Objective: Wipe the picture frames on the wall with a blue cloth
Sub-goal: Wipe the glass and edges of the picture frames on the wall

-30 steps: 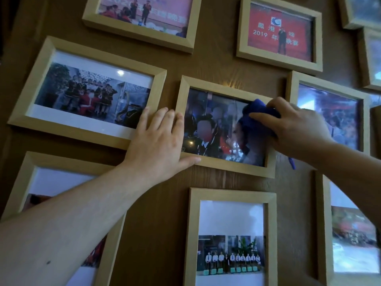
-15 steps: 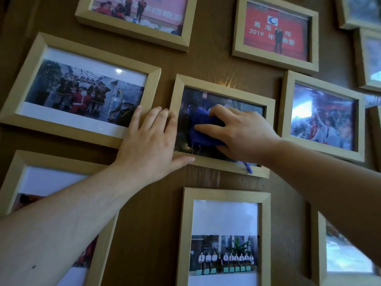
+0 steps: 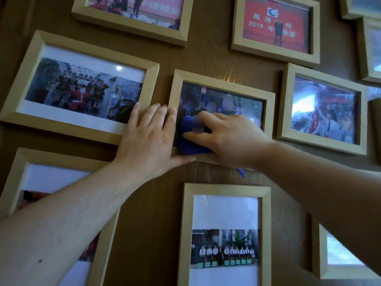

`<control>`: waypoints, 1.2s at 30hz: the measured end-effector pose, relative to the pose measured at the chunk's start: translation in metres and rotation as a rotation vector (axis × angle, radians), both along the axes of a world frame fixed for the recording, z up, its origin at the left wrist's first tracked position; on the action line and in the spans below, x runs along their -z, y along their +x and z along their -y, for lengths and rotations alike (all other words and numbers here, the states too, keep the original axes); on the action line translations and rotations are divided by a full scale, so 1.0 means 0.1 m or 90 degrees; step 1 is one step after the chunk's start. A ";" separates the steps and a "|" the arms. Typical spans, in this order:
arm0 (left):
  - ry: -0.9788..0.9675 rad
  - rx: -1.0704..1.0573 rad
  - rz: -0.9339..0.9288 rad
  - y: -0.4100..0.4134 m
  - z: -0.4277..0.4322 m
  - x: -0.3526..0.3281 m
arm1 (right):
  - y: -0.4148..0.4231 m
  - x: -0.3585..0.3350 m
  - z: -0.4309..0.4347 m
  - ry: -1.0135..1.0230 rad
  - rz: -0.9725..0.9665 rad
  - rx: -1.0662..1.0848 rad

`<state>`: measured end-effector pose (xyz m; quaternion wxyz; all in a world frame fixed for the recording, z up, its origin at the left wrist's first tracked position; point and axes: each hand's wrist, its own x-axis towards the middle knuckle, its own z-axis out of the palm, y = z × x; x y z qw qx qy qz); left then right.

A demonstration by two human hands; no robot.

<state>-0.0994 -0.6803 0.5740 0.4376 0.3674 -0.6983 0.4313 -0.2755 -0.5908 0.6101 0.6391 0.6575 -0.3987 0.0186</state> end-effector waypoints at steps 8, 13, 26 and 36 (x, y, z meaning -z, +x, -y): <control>-0.003 0.014 -0.003 0.01 -0.01 0.00 | -0.12 0.04 -0.04 0.009 0.033 0.008; 0.014 0.000 0.003 0.01 -0.03 -0.01 | -0.62 0.11 -0.33 0.013 0.047 0.073; -0.039 0.134 0.113 -0.44 -0.35 0.15 | -1.35 0.41 -0.81 -0.107 0.150 0.073; -0.066 0.312 0.204 -1.85 -0.76 0.37 | -2.15 0.74 -1.35 -0.116 0.169 0.134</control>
